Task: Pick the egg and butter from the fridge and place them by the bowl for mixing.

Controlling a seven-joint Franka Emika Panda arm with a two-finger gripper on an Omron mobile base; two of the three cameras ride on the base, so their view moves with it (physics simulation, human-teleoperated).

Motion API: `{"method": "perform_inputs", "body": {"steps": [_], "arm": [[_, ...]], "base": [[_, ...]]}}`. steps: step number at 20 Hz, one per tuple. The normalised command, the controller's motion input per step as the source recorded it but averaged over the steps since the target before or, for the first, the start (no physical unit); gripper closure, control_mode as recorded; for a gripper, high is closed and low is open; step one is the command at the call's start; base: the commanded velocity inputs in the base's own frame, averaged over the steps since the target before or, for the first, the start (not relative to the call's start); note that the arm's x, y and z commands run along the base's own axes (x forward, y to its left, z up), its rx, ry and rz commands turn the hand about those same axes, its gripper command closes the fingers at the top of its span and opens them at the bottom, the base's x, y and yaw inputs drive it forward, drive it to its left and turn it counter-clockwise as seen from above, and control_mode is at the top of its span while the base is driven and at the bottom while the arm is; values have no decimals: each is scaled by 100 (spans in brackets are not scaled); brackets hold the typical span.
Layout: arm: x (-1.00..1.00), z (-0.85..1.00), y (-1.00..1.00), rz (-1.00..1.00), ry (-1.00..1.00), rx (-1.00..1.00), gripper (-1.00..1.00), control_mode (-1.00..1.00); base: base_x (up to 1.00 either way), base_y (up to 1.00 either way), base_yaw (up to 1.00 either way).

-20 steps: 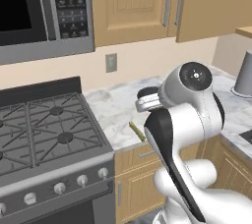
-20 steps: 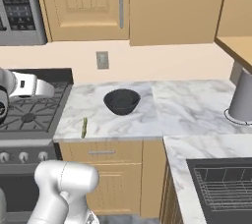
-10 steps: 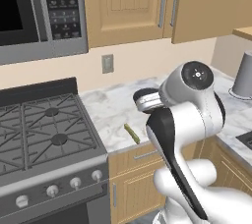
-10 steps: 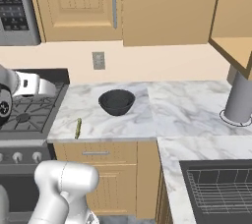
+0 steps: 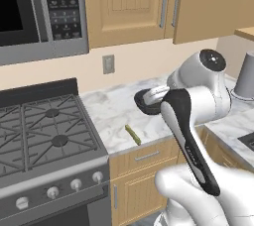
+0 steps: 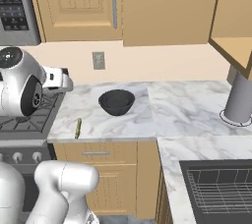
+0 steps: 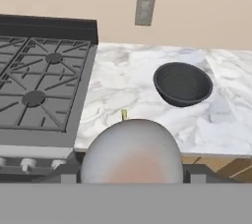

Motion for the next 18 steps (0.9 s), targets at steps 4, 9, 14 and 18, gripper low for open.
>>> {"method": "perform_inputs", "body": {"steps": [4,9,14,18], "arm": [[33,-18,0,7,13,0,100,-100],[54,-39,9,1,18,-5,100,-100],[56,-48,17,0,13,-9,100,-100],[54,-50,11,0,0,-5,100,-100]], "base": [[0,0,0],[0,0,0],[0,0,0],[0,0,0]]}}
